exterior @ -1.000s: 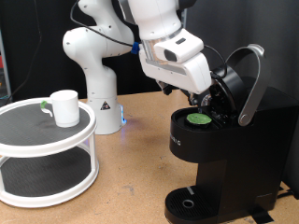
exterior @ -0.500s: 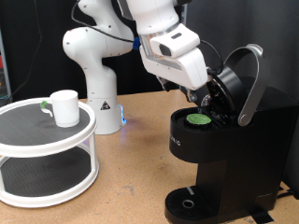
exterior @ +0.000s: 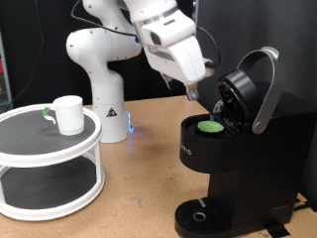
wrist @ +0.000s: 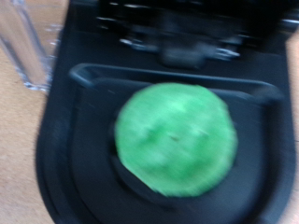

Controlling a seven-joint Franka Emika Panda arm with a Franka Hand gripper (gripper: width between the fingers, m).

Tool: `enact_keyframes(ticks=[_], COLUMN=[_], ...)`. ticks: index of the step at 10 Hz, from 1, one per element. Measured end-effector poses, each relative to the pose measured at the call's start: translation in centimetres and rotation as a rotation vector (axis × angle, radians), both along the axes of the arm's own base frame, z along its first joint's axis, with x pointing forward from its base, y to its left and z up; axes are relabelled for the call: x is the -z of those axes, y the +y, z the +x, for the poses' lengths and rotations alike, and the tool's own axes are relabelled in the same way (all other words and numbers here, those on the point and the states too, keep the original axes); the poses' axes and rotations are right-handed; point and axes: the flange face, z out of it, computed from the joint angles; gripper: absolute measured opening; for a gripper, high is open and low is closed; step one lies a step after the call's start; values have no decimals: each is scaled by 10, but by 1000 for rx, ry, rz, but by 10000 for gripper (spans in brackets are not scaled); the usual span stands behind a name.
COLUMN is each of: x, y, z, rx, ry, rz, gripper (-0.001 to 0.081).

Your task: Make a cup of coffee with the keurig machine

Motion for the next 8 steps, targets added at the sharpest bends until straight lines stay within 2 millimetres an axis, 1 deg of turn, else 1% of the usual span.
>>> enact_keyframes(ticks=[1, 2, 4, 5, 6, 8], x=[-10, -16, -15, -19, -28, -49], y=[-9, -13, -13, -15, -20, -37], z=[3, 4, 4, 3, 3, 2], rx=[0, -7, -6, 2, 21, 81], ry=[-2, 6, 4, -10, -26, -50], rz=[2, 6, 20, 50, 80, 119], gripper=[801, 801, 801, 801, 801, 801])
